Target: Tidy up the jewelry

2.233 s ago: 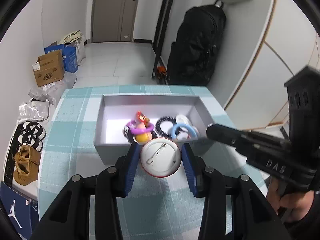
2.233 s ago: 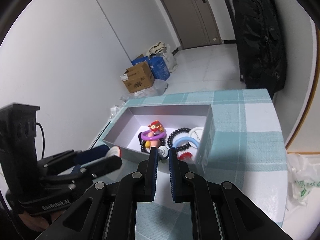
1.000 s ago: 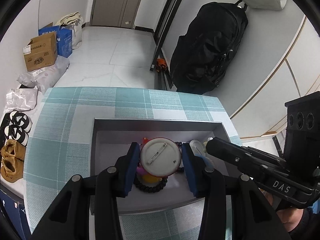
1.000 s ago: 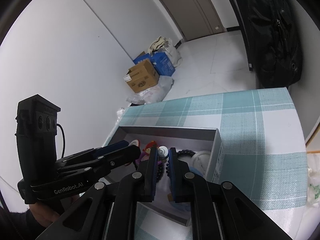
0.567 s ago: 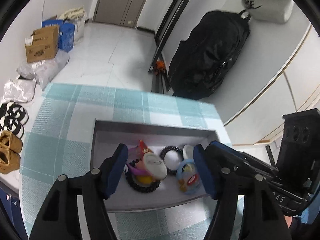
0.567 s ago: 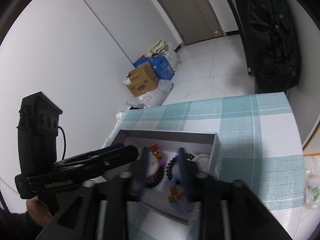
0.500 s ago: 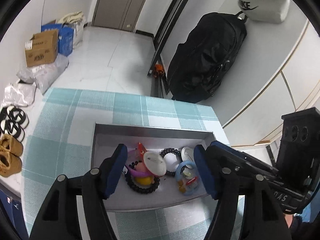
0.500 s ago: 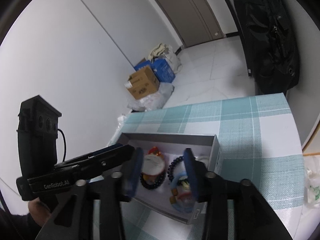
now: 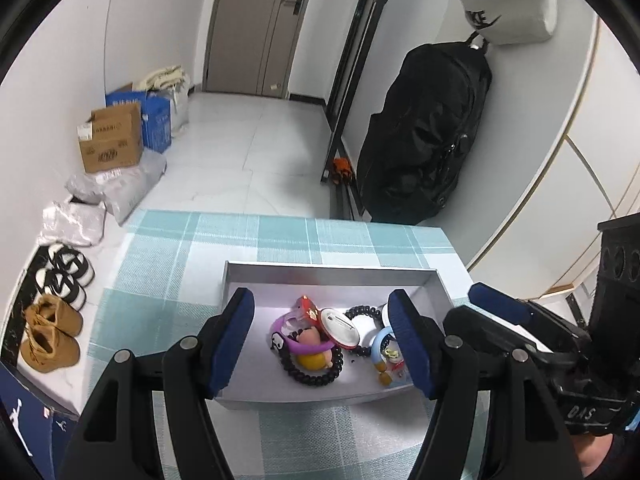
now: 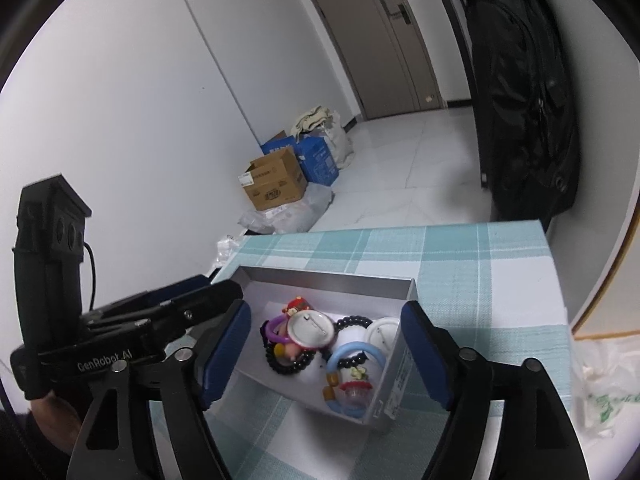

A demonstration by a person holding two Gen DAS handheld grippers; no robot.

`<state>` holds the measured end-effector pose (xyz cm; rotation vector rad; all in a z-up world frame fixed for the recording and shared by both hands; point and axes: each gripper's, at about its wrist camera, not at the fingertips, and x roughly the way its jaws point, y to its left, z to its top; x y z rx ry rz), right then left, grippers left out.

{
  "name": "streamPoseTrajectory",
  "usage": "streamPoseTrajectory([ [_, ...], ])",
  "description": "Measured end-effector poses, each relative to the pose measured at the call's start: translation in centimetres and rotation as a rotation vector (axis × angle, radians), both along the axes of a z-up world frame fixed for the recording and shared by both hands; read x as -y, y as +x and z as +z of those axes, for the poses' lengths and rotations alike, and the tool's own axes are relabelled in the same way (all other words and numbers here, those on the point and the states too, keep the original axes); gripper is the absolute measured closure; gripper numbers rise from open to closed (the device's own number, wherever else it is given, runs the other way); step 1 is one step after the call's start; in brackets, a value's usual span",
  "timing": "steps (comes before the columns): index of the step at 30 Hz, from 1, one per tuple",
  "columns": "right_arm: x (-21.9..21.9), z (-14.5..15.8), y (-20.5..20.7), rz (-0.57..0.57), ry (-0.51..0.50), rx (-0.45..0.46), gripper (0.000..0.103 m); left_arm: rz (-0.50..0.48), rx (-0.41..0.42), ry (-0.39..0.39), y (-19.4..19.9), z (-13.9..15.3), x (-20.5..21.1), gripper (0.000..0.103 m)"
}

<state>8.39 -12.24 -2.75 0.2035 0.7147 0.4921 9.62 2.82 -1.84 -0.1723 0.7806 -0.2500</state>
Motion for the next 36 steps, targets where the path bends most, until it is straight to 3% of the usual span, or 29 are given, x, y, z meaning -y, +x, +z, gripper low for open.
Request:
streamPoseTrajectory([
  [10,-0.1,0.7,-3.4,-0.015,-0.062,0.077,0.017,0.051,0.049,0.047,-2.7,0.3,0.0,0.037],
  [14,-0.1,1.0,-4.7,-0.008,-0.055,0.086,0.014,0.064,0.065,0.059,-3.8,0.5,0.0,0.028],
  [18,-0.3,1.2,-5.5,0.002,-0.065,0.109,0.013,0.083,0.085,0.081,-4.8,0.8,0.3,0.027],
  [36,0.1,0.8,-7.1,-0.007,-0.071,0.099,0.009,0.092,0.112,0.095,-7.5,1.2,0.3,0.027],
])
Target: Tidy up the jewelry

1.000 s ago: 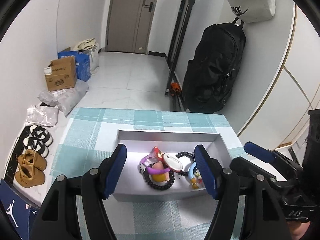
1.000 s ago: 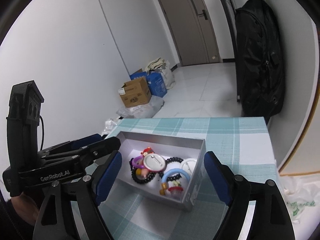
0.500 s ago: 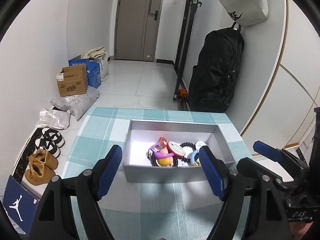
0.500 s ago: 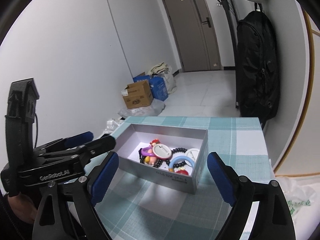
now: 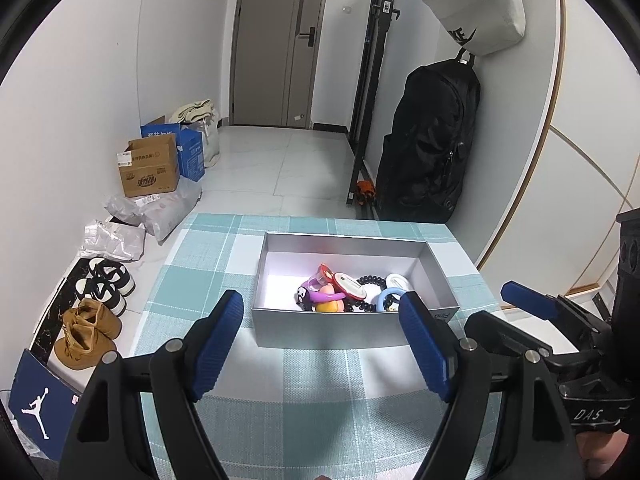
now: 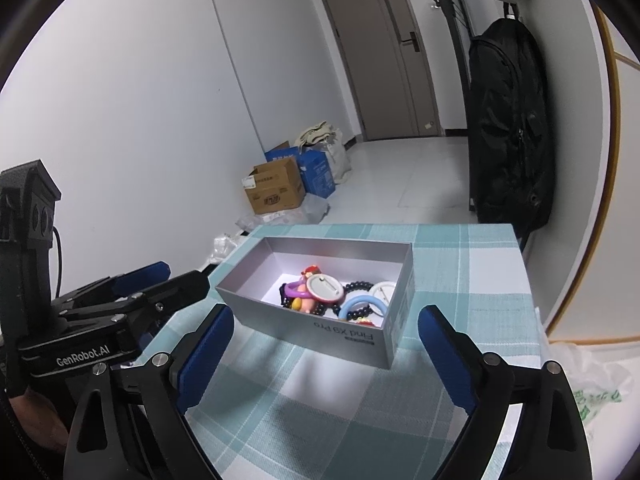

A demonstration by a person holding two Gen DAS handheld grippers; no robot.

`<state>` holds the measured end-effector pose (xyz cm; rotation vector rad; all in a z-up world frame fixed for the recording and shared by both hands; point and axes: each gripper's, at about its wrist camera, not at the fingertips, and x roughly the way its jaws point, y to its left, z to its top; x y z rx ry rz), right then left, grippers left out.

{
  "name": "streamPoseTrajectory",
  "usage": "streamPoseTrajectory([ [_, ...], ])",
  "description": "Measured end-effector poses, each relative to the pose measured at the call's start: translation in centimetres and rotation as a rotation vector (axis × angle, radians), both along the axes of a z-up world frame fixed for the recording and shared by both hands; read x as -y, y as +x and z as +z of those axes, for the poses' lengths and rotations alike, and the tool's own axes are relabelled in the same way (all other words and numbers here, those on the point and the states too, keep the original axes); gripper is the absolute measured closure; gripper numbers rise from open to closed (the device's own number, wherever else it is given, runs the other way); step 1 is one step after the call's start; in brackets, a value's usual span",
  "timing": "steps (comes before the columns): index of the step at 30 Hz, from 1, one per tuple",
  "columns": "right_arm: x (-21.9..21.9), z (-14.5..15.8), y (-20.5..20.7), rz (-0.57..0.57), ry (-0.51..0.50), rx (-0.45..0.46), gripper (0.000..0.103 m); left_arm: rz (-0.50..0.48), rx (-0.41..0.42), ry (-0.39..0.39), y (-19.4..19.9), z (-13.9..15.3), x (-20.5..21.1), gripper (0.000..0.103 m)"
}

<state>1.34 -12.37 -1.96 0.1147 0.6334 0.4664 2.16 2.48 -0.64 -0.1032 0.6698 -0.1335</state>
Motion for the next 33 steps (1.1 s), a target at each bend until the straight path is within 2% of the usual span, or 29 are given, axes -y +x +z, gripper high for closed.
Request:
streamPoseTrajectory([
  [14,-0.1,-0.53,-0.1,-0.01,-0.004,-0.017,0.008,0.027,0.025,0.008,-0.45,0.29,-0.21,0.027],
  [33,-0.07,-0.43,-0.03,-0.003,0.002,-0.019,0.007,-0.007,0.033,-0.017,-0.67,0.56,0.04,0.027],
])
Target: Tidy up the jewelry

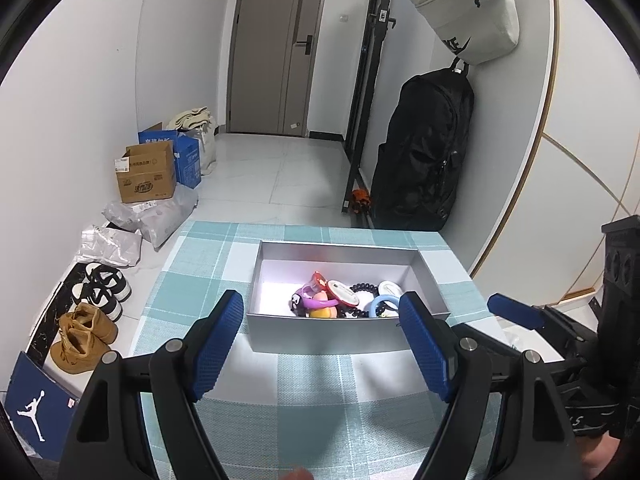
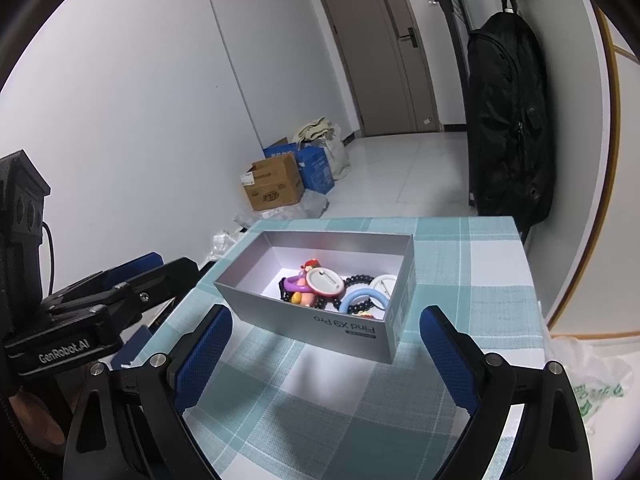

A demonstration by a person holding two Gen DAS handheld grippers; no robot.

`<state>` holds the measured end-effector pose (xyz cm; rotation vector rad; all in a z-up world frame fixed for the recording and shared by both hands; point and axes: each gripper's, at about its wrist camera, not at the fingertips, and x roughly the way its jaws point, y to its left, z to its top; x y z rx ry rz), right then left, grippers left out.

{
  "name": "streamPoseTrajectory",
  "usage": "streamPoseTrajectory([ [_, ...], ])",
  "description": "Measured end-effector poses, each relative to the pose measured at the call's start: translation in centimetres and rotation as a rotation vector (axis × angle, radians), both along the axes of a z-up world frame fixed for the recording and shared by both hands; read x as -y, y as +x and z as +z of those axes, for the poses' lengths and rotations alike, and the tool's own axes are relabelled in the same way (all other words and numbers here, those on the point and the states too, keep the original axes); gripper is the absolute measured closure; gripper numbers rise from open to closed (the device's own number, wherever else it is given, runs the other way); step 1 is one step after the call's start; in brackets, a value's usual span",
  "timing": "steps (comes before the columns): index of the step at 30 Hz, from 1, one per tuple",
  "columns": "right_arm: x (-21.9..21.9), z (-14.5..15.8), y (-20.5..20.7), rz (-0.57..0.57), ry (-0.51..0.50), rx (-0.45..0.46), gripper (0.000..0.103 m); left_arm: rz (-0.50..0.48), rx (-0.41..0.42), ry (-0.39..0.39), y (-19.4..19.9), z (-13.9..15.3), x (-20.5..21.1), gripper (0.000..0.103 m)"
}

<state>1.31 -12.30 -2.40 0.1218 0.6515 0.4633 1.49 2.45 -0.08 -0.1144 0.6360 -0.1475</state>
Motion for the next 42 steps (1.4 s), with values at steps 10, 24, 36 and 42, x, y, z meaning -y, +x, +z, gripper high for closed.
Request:
streamPoseTrajectory([
  [10,0.07,-0.04,-0.01,-0.006,0.003,0.001,0.007,-0.005,0.0,-0.005,0.0,0.04,0.02,0.027],
  [24,0.1,-0.03,-0.01,-0.001,0.0,0.004,0.007,0.006,0.01,-0.017,-0.07,0.11,-0.13,0.027],
  [36,0.04,-0.03,-0.14,0.003,-0.004,0.004,0.007,0.002,0.0,-0.026,0.06,-0.07,-0.05,0.027],
  [42,0.23,0.09,-0.04,-0.001,0.01,-0.001,0.007,-0.006,-0.001,-0.026,0.1,-0.01,0.09,0.027],
])
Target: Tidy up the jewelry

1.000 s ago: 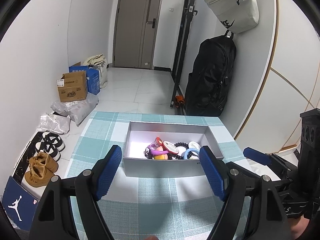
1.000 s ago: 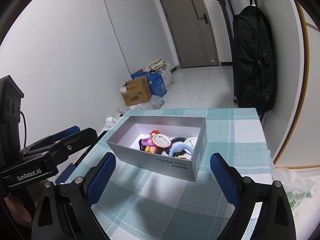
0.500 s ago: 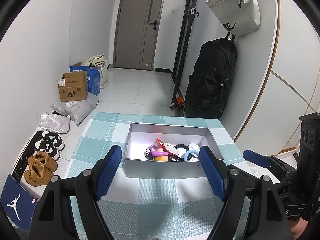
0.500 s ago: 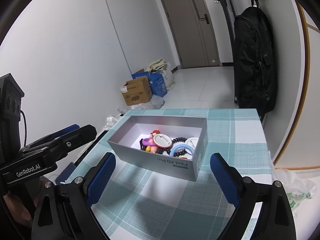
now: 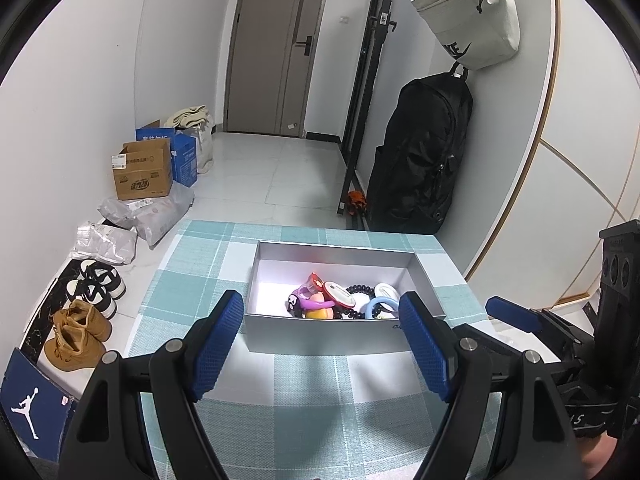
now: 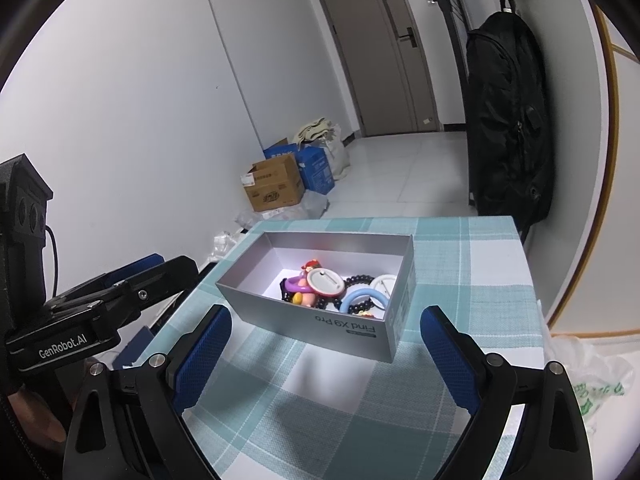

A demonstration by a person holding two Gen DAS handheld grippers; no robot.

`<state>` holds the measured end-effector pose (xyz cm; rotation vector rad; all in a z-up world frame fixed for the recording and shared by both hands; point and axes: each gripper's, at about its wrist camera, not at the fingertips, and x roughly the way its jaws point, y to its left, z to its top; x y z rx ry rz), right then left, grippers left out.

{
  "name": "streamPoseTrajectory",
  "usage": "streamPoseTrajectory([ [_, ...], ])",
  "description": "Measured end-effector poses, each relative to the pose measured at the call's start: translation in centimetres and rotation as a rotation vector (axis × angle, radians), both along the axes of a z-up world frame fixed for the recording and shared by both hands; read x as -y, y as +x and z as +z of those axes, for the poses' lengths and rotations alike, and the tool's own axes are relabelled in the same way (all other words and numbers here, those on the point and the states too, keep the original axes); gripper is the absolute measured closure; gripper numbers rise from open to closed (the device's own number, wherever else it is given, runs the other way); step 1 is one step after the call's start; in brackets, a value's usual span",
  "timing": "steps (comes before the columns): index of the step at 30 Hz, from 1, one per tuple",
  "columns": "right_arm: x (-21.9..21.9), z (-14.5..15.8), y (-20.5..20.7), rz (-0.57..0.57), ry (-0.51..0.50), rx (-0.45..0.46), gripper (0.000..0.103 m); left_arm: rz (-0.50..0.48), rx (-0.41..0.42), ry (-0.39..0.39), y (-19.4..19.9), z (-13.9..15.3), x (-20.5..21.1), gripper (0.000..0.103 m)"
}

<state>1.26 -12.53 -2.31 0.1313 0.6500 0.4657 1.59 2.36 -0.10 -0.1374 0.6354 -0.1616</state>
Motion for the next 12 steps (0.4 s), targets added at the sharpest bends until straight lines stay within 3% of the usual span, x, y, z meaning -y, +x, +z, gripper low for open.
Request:
streamPoseTrajectory([
  [12,0.13,0.11,0.08,-0.004,0.005,-0.001,0.007,-0.018,0.022,-0.011,-0.25,0.01,0.13,0.027],
])
